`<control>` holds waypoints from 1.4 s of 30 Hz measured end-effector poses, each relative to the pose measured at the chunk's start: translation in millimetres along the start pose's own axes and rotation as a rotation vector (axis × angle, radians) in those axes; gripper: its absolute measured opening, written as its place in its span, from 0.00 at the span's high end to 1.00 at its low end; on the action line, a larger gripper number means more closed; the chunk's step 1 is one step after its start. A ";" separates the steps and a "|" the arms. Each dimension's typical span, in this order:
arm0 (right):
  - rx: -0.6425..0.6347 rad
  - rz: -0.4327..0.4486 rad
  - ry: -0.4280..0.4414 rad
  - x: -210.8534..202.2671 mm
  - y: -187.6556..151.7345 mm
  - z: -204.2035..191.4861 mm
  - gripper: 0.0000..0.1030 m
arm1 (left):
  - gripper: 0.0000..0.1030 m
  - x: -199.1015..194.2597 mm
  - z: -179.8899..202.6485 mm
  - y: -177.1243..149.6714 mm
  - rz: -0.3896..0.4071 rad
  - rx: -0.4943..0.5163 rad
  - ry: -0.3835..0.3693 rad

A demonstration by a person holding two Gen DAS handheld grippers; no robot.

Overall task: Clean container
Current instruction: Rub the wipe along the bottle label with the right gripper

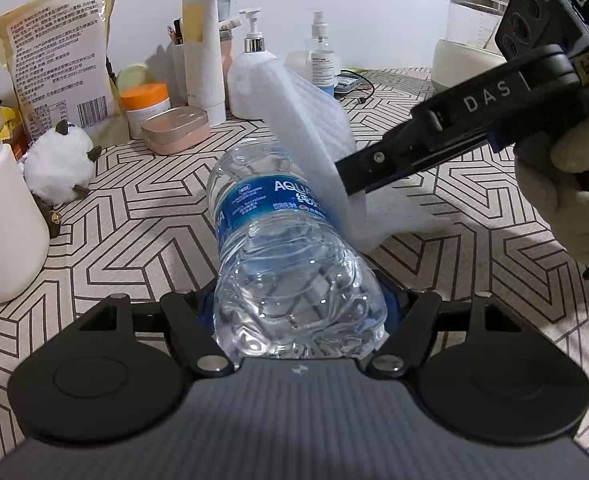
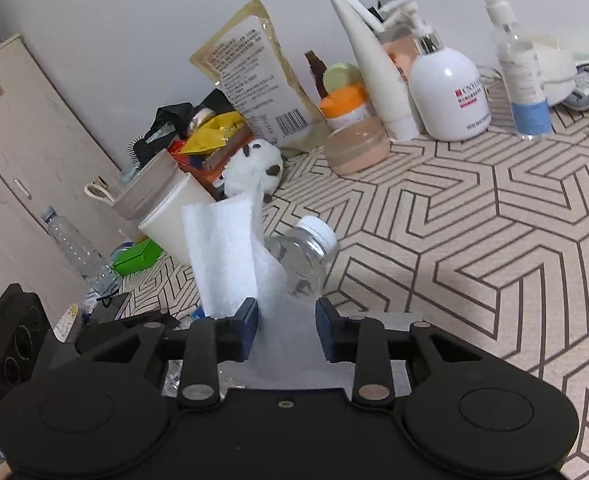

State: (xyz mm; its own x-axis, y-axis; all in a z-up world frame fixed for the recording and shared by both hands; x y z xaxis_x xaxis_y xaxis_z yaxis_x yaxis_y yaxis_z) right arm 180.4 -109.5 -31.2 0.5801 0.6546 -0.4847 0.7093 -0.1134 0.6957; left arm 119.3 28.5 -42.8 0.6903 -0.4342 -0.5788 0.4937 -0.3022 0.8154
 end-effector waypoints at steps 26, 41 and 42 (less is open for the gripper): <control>0.040 -0.021 0.065 11.1 -4.5 -5.8 0.81 | 0.33 -0.4 -5.1 1.8 0.005 -0.035 0.050; -0.089 -0.094 0.005 16.7 -20.4 -27.6 0.92 | 0.33 0.2 -9.9 0.7 0.008 -0.040 0.041; -0.101 -0.090 0.001 15.2 -20.4 -29.3 0.92 | 0.32 0.1 -10.1 0.6 0.007 -0.041 0.041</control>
Point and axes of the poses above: each gripper's, at about its wrist camera, not at the fingertips, and x roughly the way its jaws point, z to its right, y to its top, the point moved 6 cm from there along x, roughly the way its jaws point, and after that the axes turned 3 degrees about z, right-handed, at the moved point
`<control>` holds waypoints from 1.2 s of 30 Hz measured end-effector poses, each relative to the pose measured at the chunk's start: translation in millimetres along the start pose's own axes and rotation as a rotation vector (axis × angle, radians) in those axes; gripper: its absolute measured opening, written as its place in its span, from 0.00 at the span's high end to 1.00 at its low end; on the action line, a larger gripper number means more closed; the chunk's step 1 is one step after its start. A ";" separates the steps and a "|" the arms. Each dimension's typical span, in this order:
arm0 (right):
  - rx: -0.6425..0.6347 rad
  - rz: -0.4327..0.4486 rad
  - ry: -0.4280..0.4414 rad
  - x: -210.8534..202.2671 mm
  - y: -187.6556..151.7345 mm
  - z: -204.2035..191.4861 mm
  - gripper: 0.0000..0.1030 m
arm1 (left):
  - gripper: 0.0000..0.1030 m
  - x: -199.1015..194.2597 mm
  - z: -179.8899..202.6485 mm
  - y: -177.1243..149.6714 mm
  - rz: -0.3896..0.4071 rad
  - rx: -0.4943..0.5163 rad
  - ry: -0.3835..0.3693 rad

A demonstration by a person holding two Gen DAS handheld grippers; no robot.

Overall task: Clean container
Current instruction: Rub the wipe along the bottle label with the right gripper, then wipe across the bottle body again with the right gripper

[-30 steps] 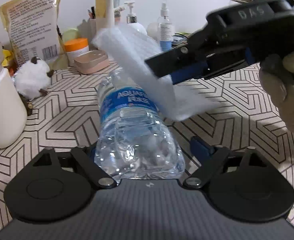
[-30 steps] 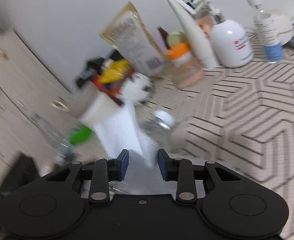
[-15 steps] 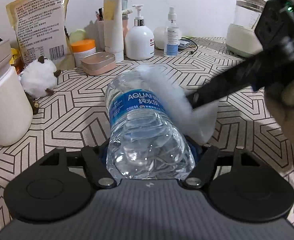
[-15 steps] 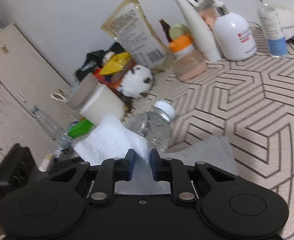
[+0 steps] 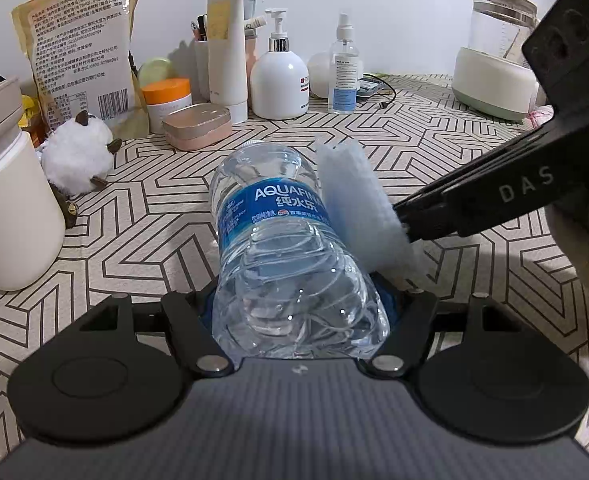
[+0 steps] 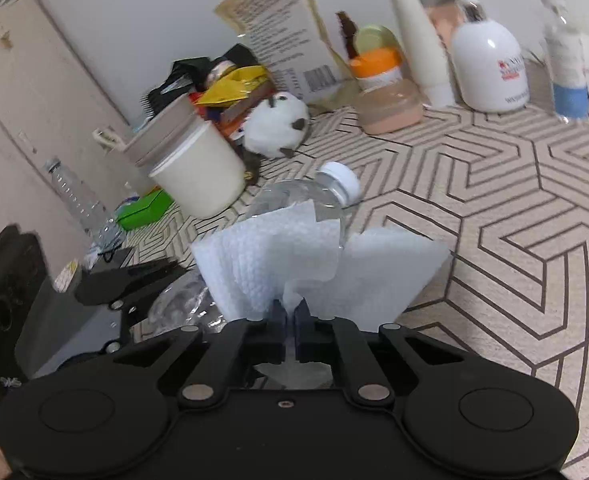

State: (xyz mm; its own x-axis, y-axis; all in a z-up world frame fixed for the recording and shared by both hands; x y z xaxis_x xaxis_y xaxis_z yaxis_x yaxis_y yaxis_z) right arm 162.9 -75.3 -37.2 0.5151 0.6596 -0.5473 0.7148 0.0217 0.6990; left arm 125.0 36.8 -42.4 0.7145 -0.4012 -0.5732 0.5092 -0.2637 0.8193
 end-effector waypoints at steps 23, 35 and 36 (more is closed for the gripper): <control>-0.054 0.002 0.257 -21.2 -2.2 -38.8 0.99 | 0.29 0.4 1.5 1.2 -0.008 -0.002 0.005; -0.056 -0.002 0.080 -20.4 1.0 -6.9 0.77 | 0.28 0.7 2.6 1.4 -0.010 -0.004 0.005; -0.054 -0.014 0.057 -16.3 0.1 -3.3 0.77 | 0.27 0.8 2.5 1.4 -0.010 -0.005 0.004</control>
Point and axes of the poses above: each gripper's, at about its wrist camera, not at the fingertips, and x roughly the way its jaws point, z to its right, y to its top, the point moved 6 cm from there along x, roughly the way its jaws point, and after that the axes turned 3 degrees about z, right-handed, at the moved point
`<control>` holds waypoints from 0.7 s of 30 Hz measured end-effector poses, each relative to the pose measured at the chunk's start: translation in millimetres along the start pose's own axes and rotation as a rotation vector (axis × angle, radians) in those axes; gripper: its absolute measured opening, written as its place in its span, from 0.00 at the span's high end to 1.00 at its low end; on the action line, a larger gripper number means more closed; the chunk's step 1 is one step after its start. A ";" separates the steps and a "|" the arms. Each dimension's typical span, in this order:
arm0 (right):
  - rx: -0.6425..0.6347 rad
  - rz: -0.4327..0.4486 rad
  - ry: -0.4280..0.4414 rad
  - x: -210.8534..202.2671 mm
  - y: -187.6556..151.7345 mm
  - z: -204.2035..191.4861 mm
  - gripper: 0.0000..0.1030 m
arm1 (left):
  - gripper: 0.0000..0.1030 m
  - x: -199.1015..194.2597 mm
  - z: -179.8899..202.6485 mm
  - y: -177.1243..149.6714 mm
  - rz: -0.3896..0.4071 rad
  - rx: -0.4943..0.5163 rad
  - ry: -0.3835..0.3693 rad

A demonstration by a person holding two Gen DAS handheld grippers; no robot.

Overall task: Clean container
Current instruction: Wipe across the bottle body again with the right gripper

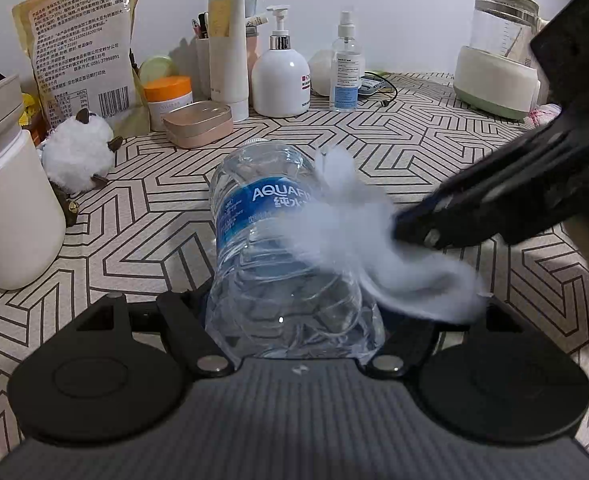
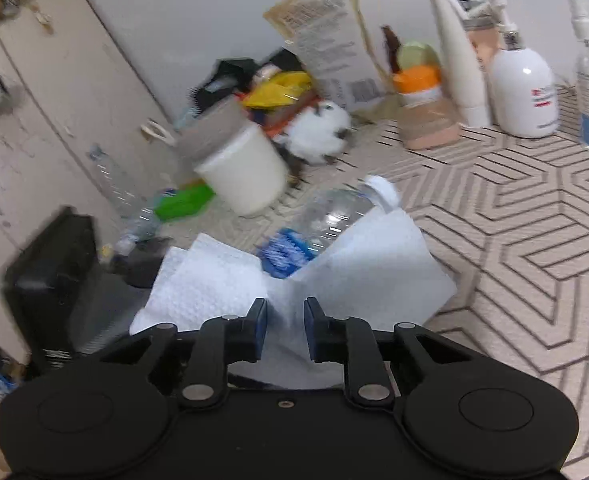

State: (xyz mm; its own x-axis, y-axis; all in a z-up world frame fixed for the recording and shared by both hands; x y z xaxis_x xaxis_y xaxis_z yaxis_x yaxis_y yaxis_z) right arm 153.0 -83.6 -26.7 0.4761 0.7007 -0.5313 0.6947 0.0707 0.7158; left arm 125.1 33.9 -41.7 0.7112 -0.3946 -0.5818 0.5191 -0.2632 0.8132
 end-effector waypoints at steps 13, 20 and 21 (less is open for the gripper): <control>0.043 0.086 0.091 4.1 19.7 -18.3 0.87 | 0.27 0.0 0.4 0.0 0.004 -0.001 -0.002; -0.208 0.159 -0.208 14.8 29.3 -35.9 0.93 | 0.27 0.7 1.2 0.3 0.001 0.004 0.000; -0.196 0.162 -0.213 14.7 32.2 -32.8 0.93 | 0.27 0.8 1.2 0.4 0.001 0.004 0.000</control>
Point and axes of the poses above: each gripper's, at about its wrist camera, not at the fingertips, and x roughly the way its jaws point, z to its right, y to its top, the point moved 6 cm from there along x, roughly the way its jaws point, and after that the axes turned 3 degrees about z, right-handed, at the moved point
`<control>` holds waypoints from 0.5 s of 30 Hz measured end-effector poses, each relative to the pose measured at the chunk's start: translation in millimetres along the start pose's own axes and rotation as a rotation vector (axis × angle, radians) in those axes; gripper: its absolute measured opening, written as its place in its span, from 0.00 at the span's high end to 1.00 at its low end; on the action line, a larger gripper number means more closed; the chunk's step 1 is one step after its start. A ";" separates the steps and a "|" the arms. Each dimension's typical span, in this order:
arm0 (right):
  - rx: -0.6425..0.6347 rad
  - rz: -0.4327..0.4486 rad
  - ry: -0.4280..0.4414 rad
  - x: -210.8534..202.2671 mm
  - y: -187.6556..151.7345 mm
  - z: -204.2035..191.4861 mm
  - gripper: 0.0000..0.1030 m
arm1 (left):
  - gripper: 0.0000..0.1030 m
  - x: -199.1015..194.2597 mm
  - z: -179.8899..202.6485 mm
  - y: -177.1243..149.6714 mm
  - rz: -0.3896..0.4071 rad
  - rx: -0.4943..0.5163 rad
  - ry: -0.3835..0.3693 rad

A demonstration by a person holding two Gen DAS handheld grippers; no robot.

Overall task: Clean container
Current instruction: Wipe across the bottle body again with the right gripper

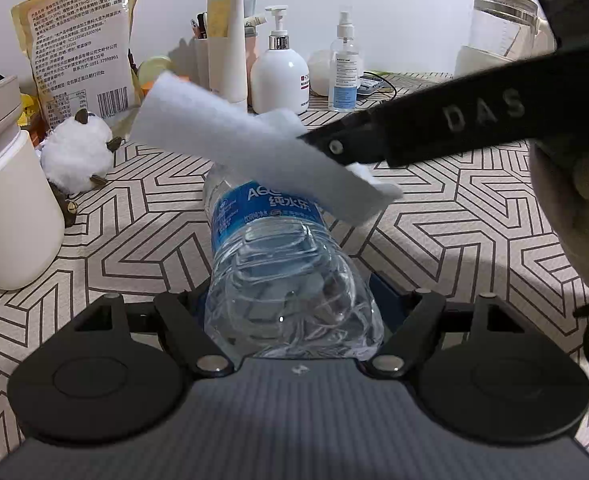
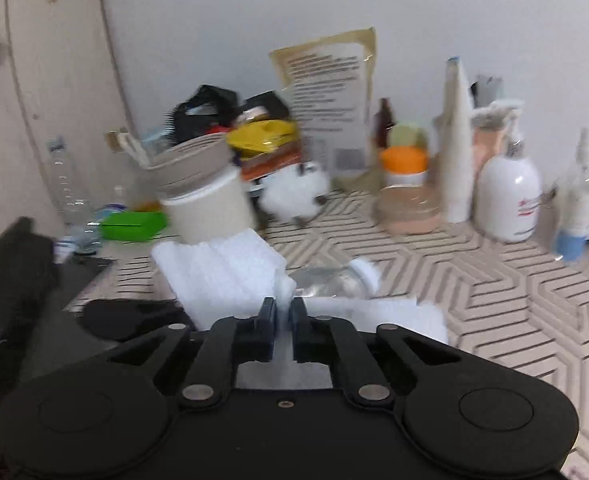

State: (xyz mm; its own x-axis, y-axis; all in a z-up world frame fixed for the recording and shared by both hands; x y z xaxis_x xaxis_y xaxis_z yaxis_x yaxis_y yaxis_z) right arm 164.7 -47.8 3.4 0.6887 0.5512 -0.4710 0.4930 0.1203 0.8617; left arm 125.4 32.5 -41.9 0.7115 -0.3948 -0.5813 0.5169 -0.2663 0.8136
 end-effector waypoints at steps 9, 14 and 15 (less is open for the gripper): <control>0.079 0.005 -0.040 -3.0 -6.4 29.5 0.84 | 0.26 0.5 0.7 0.4 -0.002 0.000 -0.001; 0.075 -0.080 -0.113 14.6 -19.5 42.4 0.84 | 0.26 -0.3 4.1 -0.3 -0.002 0.007 -0.004; 0.078 -0.117 -0.109 22.1 -26.4 43.0 0.84 | 0.26 -0.5 4.2 -0.5 -0.002 0.007 -0.004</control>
State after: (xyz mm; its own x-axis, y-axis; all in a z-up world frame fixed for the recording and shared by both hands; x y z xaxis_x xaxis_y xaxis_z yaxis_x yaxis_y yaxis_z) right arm 189.7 -74.2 -37.9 0.6754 0.4442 -0.5887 0.6103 0.1114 0.7843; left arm 122.8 29.1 -41.9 0.7086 -0.3980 -0.5826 0.5148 -0.2730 0.8127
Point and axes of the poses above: each gripper's, at about its wrist camera, not at the fingertips, and x roughly the way its jaws point, z to its right, y to its top, the point moved 6 cm from there along x, roughly the way its jaws point, and after that the axes turned 3 degrees about z, right-handed, at the moved point
